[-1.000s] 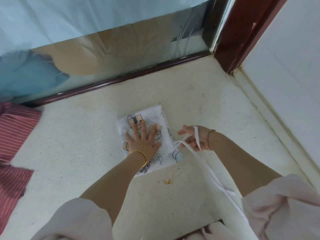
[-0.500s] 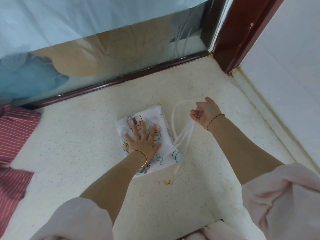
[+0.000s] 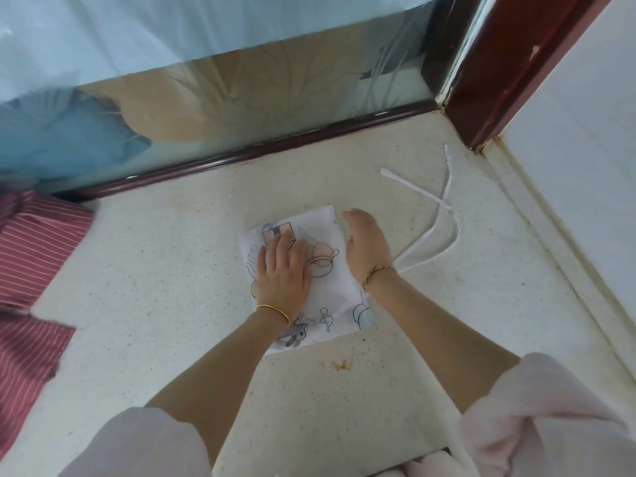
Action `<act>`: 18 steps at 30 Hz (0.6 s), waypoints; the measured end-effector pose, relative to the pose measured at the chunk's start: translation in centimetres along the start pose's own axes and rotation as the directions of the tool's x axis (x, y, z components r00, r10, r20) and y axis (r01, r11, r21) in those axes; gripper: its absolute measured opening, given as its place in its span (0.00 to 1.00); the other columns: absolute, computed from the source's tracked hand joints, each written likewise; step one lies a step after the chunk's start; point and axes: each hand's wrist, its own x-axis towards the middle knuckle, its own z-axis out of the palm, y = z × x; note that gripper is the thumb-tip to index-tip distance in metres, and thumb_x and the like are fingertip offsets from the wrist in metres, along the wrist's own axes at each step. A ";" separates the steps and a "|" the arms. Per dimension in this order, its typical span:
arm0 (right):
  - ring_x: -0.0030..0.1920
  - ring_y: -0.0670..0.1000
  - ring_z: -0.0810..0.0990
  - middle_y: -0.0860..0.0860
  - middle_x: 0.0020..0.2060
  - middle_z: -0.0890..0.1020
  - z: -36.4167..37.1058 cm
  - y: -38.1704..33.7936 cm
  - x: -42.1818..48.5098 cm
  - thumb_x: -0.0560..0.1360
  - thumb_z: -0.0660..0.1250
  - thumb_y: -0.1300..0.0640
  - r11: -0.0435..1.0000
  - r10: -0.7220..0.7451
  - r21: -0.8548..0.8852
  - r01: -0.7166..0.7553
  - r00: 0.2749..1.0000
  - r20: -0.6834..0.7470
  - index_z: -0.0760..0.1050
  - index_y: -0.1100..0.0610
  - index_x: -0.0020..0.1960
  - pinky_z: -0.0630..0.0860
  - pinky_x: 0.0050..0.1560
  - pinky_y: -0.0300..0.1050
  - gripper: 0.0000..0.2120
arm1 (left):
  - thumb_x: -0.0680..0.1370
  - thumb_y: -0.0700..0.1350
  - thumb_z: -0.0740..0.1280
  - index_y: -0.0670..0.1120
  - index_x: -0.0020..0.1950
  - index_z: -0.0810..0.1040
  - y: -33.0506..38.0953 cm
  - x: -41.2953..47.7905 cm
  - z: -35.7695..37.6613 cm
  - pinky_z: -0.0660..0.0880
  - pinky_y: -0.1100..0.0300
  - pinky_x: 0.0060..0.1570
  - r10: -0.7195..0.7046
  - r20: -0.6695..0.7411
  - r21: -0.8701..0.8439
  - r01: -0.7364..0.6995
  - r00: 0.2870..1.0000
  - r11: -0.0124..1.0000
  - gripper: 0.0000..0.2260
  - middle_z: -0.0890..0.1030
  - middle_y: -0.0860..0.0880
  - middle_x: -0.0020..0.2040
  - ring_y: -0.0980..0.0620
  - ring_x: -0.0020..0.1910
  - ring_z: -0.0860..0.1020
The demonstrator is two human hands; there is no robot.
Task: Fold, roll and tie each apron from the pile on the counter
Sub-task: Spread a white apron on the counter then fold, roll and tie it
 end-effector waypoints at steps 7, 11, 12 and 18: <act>0.76 0.57 0.47 0.59 0.76 0.52 6.7 -0.1 0.6 0.80 0.54 0.63 0.895 -0.158 -0.390 0.217 0.971 0.180 0.54 0.64 0.75 0.52 0.75 0.47 0.24 | 0.77 0.49 0.54 0.39 0.66 0.66 -1.4 1.5 1.5 0.69 0.40 0.63 -0.070 -0.013 -0.065 0.069 0.997 0.996 0.22 0.73 0.38 0.66 0.39 0.67 0.71; 0.73 0.60 0.60 0.62 0.73 0.62 8.3 1.7 1.5 0.76 0.61 0.56 0.838 -0.184 -0.491 0.236 0.971 0.153 0.62 0.65 0.72 0.63 0.71 0.51 0.27 | 0.78 0.55 0.51 0.41 0.73 0.61 -2.5 1.8 2.5 0.61 0.40 0.69 -0.053 0.058 0.041 0.050 0.997 0.998 0.27 0.66 0.41 0.72 0.42 0.73 0.62; 0.73 0.60 0.60 0.62 0.73 0.62 8.5 2.0 1.5 0.77 0.59 0.55 0.822 -0.181 -0.516 0.243 0.969 0.168 0.62 0.65 0.72 0.62 0.72 0.51 0.27 | 0.78 0.56 0.51 0.42 0.74 0.60 -2.7 1.8 2.7 0.59 0.40 0.70 -0.046 0.060 0.067 0.042 0.997 0.997 0.28 0.64 0.42 0.74 0.43 0.74 0.60; 0.73 0.59 0.61 0.61 0.73 0.62 9.2 3.0 1.7 0.78 0.46 0.49 0.777 -0.183 -0.575 0.256 0.966 0.182 0.61 0.64 0.73 0.58 0.71 0.51 0.28 | 0.77 0.60 0.51 0.50 0.76 0.56 -3.4 1.8 3.2 0.52 0.40 0.72 -0.081 0.063 0.082 0.076 0.995 0.994 0.29 0.58 0.41 0.76 0.35 0.74 0.54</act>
